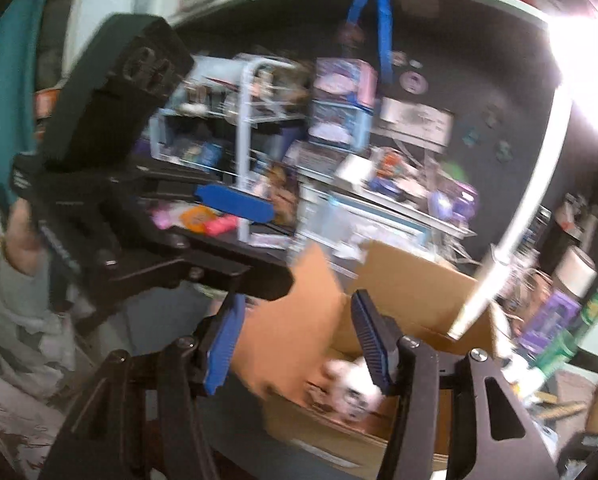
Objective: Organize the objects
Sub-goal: 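Move the left gripper back to the yellow-capped glue bottle on the desk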
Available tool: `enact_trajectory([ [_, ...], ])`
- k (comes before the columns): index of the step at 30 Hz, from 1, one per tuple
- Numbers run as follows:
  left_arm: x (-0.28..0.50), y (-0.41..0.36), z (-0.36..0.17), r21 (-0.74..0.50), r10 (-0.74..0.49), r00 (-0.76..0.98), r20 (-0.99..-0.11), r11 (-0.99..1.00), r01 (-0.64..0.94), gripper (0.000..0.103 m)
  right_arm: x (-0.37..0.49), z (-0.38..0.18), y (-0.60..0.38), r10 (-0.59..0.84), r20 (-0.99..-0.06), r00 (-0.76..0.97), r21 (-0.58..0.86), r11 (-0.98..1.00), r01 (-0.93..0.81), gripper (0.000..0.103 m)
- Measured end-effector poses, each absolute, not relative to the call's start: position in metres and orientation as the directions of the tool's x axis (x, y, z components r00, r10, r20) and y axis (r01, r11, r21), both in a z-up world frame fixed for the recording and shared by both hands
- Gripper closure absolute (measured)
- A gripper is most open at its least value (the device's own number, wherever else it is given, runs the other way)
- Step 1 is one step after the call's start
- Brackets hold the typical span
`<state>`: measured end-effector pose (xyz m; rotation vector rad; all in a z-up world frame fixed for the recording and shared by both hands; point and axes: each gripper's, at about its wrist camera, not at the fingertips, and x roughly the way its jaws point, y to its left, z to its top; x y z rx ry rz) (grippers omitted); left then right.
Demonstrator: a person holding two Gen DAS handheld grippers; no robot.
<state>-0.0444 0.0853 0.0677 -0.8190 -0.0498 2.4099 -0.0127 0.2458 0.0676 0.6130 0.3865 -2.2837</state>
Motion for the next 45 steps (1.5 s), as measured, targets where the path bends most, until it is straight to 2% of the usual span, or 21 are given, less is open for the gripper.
enact_trajectory([
  [10,-0.005,-0.009,0.045,-0.215,0.429,-0.746,-0.509,-0.903,-0.373,0.009,0.02,0.046,0.153,-0.692,-0.581,-0.429,-0.037,-0.504,0.863,0.051],
  [18,0.008,-0.057,-0.019,-0.278,0.368,-0.736,-0.568,-0.928,-0.25,0.009,0.012,-0.019,0.098,-0.653,-0.685,-0.325,0.054,-0.49,0.87,0.05],
  [24,0.013,-0.071,-0.061,-0.346,0.399,-0.696,-0.597,-0.911,-0.225,0.009,-0.006,-0.071,0.103,-0.535,-0.744,-0.4,0.046,-0.638,0.768,0.05],
  [26,0.012,-0.071,-0.069,-0.37,0.415,-0.684,-0.6,-0.902,-0.223,0.009,-0.017,-0.082,0.112,-0.489,-0.744,-0.455,0.022,-0.699,0.715,0.043],
  [27,0.011,-0.07,-0.072,-0.378,0.423,-0.677,-0.603,-0.898,-0.224,0.009,-0.019,-0.084,0.115,-0.477,-0.744,-0.467,0.019,-0.714,0.7,0.035],
  [28,0.01,-0.069,-0.074,-0.381,0.427,-0.672,-0.606,-0.896,-0.227,0.009,-0.024,-0.088,0.119,-0.465,-0.744,-0.48,0.018,-0.732,0.681,0.033],
  [33,0.004,-0.062,-0.081,-0.391,0.45,-0.652,-0.61,-0.887,-0.247,0.009,-0.039,-0.099,0.128,-0.436,-0.743,-0.509,0.019,-0.773,0.634,0.032],
  [45,-0.002,-0.061,-0.084,-0.399,0.46,-0.644,-0.612,-0.882,-0.25,0.009,-0.047,-0.108,0.116,-0.428,-0.735,-0.526,-0.024,-0.759,0.651,0.031],
])
